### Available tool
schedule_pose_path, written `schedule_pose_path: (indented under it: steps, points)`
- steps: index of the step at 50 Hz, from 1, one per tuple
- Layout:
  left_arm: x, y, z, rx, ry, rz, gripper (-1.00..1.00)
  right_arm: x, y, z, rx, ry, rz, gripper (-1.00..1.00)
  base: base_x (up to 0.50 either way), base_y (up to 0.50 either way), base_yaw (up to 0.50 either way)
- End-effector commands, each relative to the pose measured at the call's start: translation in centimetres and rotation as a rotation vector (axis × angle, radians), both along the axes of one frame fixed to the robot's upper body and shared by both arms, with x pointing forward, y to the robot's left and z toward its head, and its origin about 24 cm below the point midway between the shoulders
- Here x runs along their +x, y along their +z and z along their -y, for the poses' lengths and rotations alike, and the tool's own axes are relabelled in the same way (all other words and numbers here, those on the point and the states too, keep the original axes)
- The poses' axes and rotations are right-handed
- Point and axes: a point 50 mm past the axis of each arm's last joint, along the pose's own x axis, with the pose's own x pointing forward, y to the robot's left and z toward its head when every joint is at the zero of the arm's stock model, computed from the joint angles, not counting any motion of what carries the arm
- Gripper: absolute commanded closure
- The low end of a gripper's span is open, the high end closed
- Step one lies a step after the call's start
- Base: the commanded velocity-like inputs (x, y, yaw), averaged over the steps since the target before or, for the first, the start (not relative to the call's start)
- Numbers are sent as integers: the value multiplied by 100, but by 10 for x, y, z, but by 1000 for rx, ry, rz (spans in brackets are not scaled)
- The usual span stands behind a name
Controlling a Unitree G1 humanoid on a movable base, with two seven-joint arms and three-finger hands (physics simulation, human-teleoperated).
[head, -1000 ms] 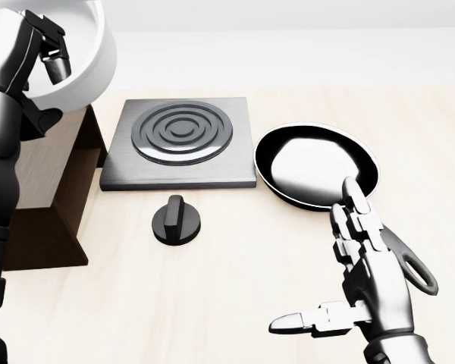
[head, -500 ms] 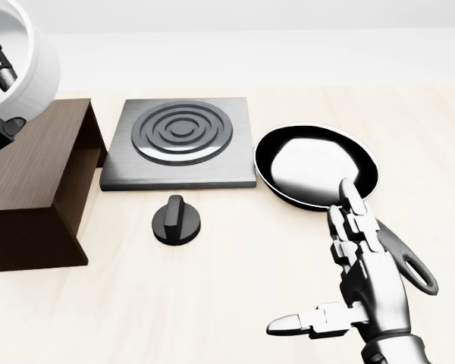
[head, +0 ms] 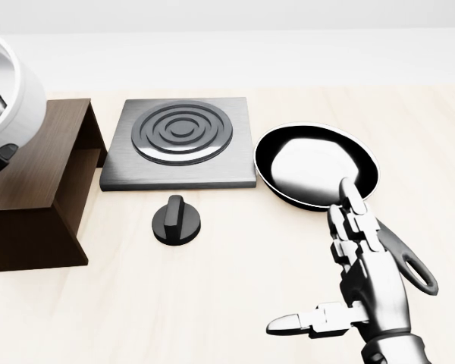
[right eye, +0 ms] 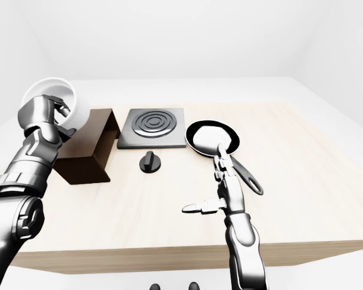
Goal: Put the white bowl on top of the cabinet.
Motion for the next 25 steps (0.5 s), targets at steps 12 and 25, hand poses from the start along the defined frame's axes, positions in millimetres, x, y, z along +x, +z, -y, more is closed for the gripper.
schedule_pose_path:
  steps: [12, 25]
  points:
    - [-3, -15, 1, 45, 50, 10, 100, -1, 0, -1, -2, 0, 0, -100, 0, 0, 0]
    - [-5, -19, -2, 49, 62, 1, 100, -2, -1, -2, -4, 3, -5, -100, 0, 0, 0]
